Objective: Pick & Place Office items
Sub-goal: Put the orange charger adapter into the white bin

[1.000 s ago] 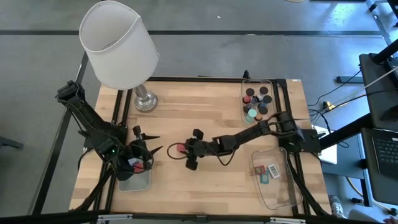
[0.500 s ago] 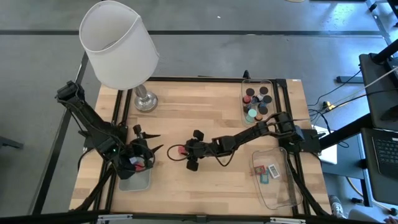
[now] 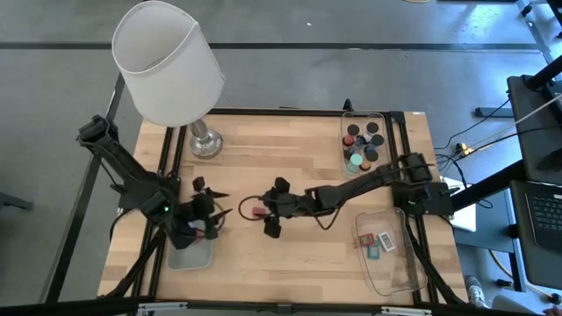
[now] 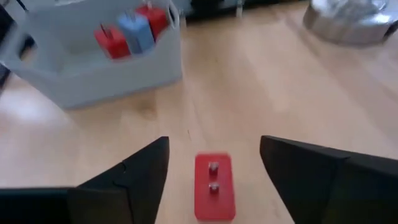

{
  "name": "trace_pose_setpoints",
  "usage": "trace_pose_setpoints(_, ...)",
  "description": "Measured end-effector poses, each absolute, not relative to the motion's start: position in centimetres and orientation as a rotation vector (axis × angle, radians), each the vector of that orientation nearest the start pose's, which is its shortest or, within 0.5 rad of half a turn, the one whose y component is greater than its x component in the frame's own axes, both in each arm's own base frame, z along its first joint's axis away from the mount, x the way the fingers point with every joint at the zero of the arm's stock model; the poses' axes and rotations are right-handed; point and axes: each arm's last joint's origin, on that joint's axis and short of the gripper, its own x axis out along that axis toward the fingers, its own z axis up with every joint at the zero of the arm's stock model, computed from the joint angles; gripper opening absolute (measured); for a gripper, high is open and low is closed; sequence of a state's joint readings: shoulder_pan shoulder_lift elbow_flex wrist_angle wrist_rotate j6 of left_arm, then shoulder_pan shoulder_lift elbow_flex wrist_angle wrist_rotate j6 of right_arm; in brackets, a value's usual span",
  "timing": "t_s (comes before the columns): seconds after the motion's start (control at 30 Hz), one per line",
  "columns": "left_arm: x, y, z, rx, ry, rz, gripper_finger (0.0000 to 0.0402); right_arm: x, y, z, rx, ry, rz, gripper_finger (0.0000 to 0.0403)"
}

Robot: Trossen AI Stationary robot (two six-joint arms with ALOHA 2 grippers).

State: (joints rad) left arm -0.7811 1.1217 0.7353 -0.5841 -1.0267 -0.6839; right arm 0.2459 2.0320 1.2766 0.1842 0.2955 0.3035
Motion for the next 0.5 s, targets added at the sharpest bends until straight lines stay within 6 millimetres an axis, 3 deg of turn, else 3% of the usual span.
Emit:
trace_pose_setpoints(0.27, 18.8, -11.1, 22.8, -0.029, 0.599, 0.368, 0.0253, 39.4, 9.1, 22.8, 0.112, 0.573, -0.184, 0.0278)
trace_pose_setpoints(0.5, 22.3, -10.5, 20.8, 0.044, 0.695, 0.269, 0.0278, 36.4, 8.9, 24.3, -0.006, 0.7, -0.316, 0.0279)
